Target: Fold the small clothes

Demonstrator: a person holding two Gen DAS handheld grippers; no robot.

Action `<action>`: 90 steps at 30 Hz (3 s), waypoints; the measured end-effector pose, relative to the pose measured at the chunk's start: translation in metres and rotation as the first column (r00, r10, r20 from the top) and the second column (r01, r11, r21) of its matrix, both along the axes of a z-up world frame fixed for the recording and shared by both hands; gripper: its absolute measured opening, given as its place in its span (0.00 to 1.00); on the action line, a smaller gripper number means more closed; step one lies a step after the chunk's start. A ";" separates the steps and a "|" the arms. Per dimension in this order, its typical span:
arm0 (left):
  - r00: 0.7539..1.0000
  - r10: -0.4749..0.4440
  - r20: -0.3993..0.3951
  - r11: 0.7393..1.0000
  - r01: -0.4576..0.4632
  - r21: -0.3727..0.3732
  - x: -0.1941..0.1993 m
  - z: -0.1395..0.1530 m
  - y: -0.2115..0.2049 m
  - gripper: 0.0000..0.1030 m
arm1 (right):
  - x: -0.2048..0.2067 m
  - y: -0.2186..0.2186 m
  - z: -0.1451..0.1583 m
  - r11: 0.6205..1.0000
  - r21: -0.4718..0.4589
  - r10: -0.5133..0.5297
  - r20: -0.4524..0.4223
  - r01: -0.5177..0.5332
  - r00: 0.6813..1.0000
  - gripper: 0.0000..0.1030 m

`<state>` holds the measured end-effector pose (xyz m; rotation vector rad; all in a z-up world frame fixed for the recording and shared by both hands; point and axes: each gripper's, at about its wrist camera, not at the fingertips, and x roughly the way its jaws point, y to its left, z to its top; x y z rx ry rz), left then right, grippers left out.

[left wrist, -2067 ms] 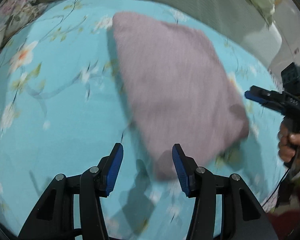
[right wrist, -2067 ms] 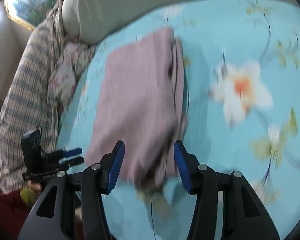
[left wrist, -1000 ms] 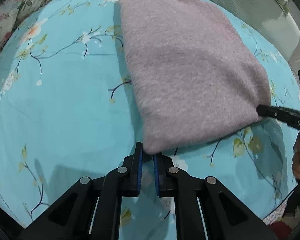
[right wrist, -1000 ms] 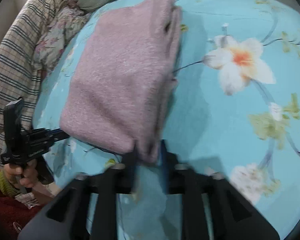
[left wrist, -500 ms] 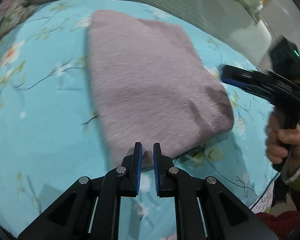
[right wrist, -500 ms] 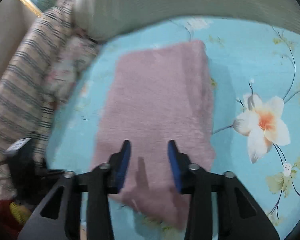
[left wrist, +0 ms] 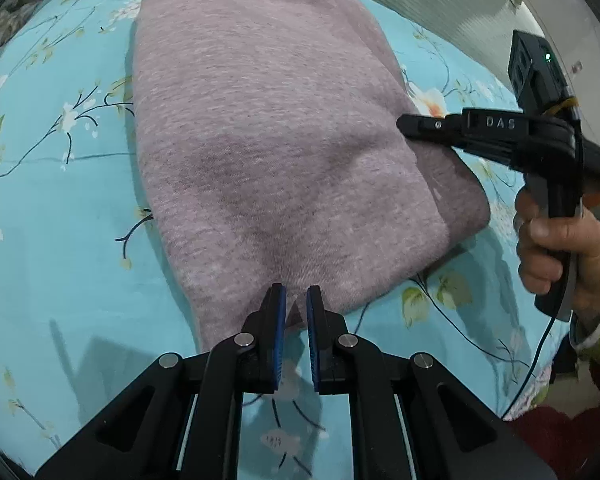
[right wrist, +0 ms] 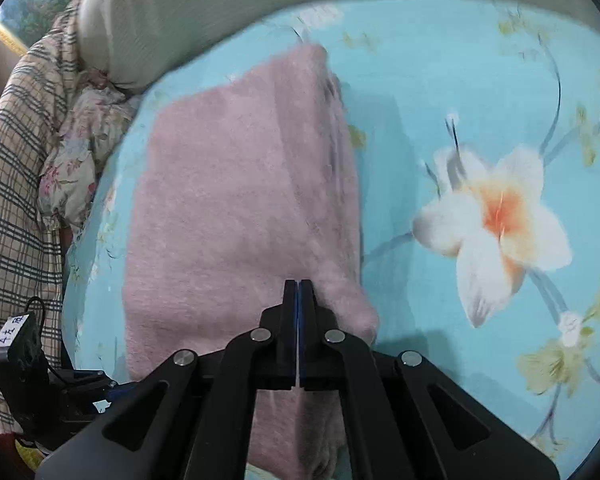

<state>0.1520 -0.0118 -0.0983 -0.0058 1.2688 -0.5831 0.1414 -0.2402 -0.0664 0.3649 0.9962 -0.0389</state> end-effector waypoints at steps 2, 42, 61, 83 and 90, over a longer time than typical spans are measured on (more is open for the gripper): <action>1.000 0.007 0.009 1.000 -0.007 -0.024 -0.001 0.009 0.007 0.10 | 0.010 0.006 0.014 1.000 -0.001 0.011 0.045 -0.011 0.999 0.03; 0.959 0.258 0.118 0.966 -0.258 -0.015 0.154 0.022 0.008 0.25 | 0.087 -0.061 0.024 0.958 -0.028 -0.280 0.108 0.285 0.954 0.20; 0.964 0.233 0.129 0.972 -0.235 0.002 0.126 0.035 0.007 0.27 | 0.045 -0.038 0.035 0.993 0.041 -0.113 0.067 0.110 0.991 0.20; 0.991 0.125 0.056 0.989 -0.120 -0.090 -0.032 0.030 0.034 0.27 | -0.078 0.020 0.007 0.995 -0.058 0.076 -0.035 -0.078 0.997 0.31; 0.996 0.072 0.049 0.997 -0.073 0.023 -0.021 -0.006 0.015 0.22 | -0.072 0.010 -0.024 0.994 -0.104 0.006 -0.133 -0.020 0.991 0.31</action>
